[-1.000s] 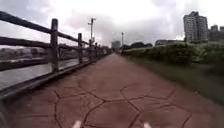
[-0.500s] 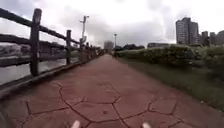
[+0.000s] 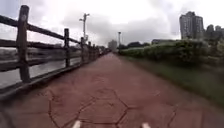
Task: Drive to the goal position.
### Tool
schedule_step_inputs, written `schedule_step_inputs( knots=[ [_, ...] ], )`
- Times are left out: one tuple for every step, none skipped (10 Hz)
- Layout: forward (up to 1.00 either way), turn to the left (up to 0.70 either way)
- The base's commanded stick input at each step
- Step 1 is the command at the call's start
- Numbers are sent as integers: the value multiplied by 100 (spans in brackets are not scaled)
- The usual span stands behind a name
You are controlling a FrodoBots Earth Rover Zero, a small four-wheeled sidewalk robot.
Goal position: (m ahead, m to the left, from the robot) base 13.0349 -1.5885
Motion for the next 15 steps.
schedule_step_inputs(
  knots=[
    [0,0],
    [0,0],
    [0,0],
    [0,0],
    [0,0],
    [0,0],
    [0,0],
    [0,0],
    [0,0],
    [69,8],
    [85,10],
    [85,10],
    [85,10],
    [85,10],
    [85,10]
  ],
)
